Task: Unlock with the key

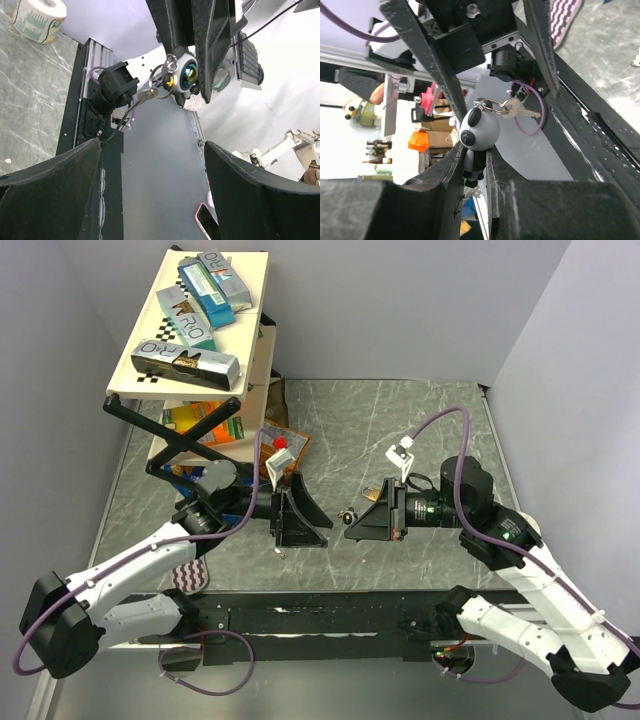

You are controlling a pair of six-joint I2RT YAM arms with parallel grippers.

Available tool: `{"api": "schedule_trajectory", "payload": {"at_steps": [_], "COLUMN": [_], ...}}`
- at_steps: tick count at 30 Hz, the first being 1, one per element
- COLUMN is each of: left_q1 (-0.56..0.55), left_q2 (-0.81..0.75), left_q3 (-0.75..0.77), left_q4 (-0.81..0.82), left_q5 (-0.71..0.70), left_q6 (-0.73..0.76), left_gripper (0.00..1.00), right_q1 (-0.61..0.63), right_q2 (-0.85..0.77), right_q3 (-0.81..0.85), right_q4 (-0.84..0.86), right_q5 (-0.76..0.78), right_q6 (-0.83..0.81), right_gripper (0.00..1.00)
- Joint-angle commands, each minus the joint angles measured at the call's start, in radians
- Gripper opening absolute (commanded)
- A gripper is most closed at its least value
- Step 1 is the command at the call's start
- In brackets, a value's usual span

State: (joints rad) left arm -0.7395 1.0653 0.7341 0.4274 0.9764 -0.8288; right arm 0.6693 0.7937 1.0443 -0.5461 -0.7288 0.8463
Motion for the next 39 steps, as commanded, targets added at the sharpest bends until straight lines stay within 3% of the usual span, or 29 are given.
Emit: {"api": "schedule_trajectory", "payload": {"at_steps": [1, 7, 14, 25, 35, 39], "left_q1": [-0.008, -0.038, -0.084, -0.112, -0.113, -0.113], "left_q2": [0.010, 0.042, 0.093, 0.119, 0.091, 0.076], "left_q3": [0.040, 0.051, 0.073, 0.097, 0.062, 0.050], "left_q4": [0.086, 0.145, 0.277, 0.254, 0.222, 0.179], "left_q5": [0.027, 0.015, -0.002, -0.038, -0.050, -0.056], "left_q6": [-0.012, -0.042, -0.121, -0.105, -0.102, -0.081], "left_gripper": [0.89, 0.95, 0.95, 0.80, 0.53, 0.53], "right_q1": [-0.004, -0.005, -0.005, -0.005, -0.004, -0.007], "right_q2": [-0.027, -0.043, -0.047, -0.014, -0.022, -0.021], "right_q3": [-0.006, -0.017, -0.035, -0.023, -0.035, -0.033], "right_q4": [0.075, 0.106, 0.126, 0.132, 0.135, 0.133], "right_q5": [-0.024, -0.027, -0.041, -0.066, -0.055, -0.052], "right_q6": [0.057, 0.077, 0.095, 0.077, 0.071, 0.065], "right_gripper": [0.00, 0.00, 0.00, 0.00, 0.00, 0.00]}}
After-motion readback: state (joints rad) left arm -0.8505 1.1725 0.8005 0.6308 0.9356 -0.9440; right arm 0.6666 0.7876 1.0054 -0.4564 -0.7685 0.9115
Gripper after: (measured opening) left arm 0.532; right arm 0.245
